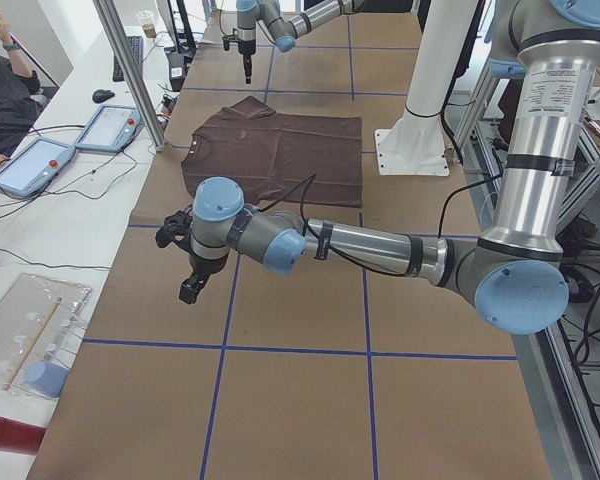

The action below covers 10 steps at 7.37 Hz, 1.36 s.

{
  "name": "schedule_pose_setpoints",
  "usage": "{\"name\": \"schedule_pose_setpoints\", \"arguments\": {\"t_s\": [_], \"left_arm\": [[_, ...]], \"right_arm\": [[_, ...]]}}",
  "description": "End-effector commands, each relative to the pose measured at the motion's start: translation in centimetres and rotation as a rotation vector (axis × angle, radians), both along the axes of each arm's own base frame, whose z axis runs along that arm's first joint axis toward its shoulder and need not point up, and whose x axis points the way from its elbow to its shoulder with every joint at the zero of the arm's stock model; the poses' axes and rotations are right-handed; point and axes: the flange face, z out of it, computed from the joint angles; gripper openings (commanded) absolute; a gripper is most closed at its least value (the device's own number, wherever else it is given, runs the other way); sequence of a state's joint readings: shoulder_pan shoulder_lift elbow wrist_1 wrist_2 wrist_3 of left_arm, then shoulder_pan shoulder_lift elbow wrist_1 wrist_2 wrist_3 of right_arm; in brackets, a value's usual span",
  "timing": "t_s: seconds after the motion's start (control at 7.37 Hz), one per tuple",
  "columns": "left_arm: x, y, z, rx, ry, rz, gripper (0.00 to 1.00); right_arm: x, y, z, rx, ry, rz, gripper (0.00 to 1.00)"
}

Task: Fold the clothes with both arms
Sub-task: 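Grasp the edge of the sleeve nearest the right gripper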

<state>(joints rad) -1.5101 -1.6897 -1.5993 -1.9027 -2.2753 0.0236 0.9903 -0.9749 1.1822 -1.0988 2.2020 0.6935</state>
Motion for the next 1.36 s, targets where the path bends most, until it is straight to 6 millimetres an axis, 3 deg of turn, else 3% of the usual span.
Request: {"name": "schedule_pose_setpoints", "arguments": {"t_s": [0.0, 0.41, 1.09, 1.22], "left_arm": [[0.1, -0.2, -0.1, 0.004, 0.003, 0.004, 1.0], [0.1, -0.4, -0.6, 0.014, 0.003, 0.008, 1.0], [0.1, -0.6, -0.9, 0.016, 0.004, 0.008, 1.0], [0.1, -0.6, -0.9, 0.016, 0.004, 0.008, 1.0]], "right_arm": [[-2.7, 0.3, 0.8, -0.012, 0.023, -0.004, 1.0], [-5.3, 1.6, 1.7, -0.004, 0.061, -0.02, 1.0], [-5.6, 1.6, 2.5, -0.017, 0.071, -0.02, 0.94], [-5.6, 1.6, 2.5, -0.017, 0.071, -0.02, 0.86]]}}
